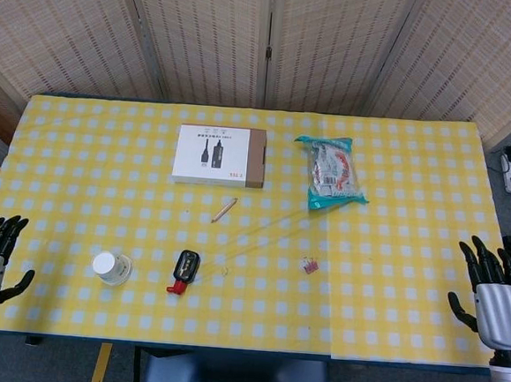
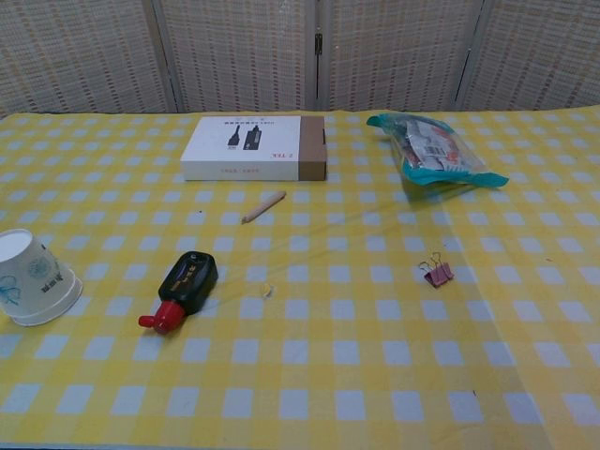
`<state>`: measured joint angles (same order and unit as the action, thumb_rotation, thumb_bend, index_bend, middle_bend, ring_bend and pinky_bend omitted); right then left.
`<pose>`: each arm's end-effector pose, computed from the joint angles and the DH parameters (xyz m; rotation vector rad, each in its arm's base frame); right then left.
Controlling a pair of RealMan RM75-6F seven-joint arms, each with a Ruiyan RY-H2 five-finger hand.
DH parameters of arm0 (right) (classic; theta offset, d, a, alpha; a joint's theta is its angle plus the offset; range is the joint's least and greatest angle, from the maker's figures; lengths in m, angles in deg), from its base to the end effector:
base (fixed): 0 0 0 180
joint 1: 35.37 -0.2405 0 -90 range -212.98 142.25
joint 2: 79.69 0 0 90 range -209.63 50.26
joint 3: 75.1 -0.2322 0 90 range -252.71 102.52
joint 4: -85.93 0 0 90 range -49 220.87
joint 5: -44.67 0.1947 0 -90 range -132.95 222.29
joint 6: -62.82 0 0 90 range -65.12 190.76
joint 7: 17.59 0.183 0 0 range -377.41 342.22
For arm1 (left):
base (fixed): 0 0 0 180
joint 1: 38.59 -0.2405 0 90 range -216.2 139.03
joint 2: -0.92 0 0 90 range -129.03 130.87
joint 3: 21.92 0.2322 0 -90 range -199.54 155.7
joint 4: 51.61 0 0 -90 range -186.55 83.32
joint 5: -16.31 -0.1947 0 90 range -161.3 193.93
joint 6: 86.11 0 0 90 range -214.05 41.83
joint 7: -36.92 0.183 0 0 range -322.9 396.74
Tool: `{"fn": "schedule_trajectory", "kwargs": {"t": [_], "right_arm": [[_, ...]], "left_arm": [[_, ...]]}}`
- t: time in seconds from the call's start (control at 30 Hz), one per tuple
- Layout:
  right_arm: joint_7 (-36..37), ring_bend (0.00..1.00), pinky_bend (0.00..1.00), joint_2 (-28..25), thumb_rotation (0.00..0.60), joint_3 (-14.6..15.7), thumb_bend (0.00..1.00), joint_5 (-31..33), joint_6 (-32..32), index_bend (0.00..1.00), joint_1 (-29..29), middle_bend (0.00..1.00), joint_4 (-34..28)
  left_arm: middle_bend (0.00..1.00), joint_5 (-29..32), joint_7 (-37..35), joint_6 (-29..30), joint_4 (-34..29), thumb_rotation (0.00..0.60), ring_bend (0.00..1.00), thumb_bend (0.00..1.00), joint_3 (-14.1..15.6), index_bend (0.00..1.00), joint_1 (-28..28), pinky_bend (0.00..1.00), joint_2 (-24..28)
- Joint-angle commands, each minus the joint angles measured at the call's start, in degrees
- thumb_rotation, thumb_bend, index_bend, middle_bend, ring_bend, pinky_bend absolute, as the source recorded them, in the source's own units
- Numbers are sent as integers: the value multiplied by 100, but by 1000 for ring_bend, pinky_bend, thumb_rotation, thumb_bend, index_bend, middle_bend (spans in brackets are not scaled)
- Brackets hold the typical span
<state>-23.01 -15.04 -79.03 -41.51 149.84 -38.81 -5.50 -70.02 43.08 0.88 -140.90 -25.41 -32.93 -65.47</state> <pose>-0.2859 -0.2135 0.1699 1.3747 -0.8022 0.8465 -0.2823 0.2234 0.1627 -1.4048 -0.7676 -0.8563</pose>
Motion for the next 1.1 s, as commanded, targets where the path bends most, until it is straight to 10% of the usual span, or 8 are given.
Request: {"fn": "schedule_trajectory", "kwargs": {"t": [0.03, 0.53, 1.1], "right_arm": [[12, 130, 62, 1, 600, -2, 364, -8, 4, 10, 0, 50, 5], [-4, 131, 62, -158, 600, -25, 364, -66, 101, 10, 35, 50, -95], [-40, 130, 61, -304, 600, -71, 365, -116, 143, 10, 18, 50, -235]], "left_arm": [[109, 41, 101, -84, -10, 600, 96, 335, 13, 123, 28, 9, -2], [109, -66, -147, -645, -371, 600, 99, 335, 73, 191, 333, 9, 481], [106, -1, -200, -2875, -982, 600, 93, 335, 186, 191, 1646, 3, 1020]]}}
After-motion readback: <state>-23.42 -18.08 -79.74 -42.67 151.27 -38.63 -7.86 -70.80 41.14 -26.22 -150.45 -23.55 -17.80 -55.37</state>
